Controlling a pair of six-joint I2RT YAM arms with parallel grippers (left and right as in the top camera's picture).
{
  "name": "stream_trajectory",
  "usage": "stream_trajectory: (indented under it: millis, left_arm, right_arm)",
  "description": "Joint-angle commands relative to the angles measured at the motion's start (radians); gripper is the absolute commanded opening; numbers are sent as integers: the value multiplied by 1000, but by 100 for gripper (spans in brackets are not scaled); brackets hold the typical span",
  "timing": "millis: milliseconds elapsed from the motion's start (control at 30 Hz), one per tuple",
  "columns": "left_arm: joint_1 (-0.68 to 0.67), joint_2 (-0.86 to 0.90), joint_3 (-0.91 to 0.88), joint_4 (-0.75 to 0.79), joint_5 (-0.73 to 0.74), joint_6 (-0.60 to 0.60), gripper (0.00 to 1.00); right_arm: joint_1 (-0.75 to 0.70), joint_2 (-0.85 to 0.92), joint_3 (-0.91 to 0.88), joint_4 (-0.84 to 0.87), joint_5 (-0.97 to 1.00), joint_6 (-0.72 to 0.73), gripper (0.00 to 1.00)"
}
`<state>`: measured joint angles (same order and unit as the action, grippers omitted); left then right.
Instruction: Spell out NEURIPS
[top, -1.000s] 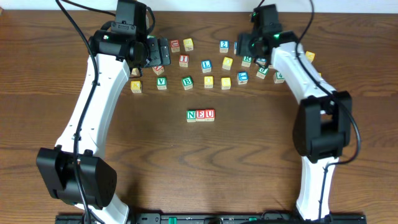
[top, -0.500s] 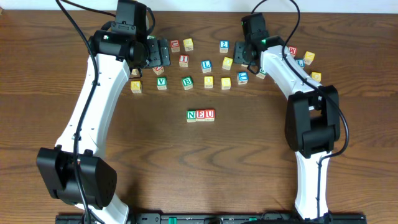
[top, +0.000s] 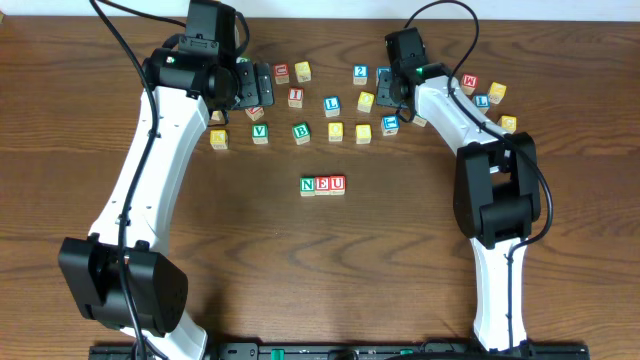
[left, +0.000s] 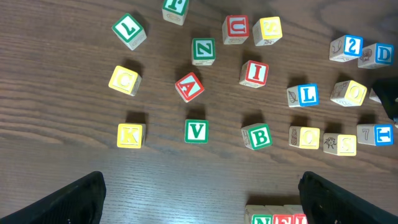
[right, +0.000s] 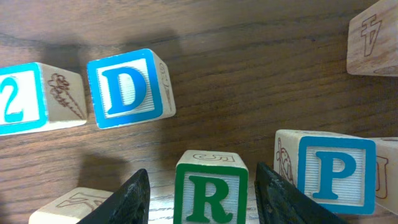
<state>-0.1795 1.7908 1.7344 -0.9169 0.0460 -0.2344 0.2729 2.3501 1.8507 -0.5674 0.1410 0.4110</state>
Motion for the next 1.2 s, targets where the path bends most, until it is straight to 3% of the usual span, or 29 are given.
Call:
stream_trajectory:
  millis: [0,267,1167]
  left_arm:
    - [4,5,17,-5,-13,13,98]
    - [4,5,17,-5,-13,13,98]
    - [4,5,17,-5,-13,13,98]
  right_arm:
    - [7,7,20,8,35,15,47]
    - [1,7,20,8,41,14,31]
    - [-3,-86,21,-23,10,-80,26]
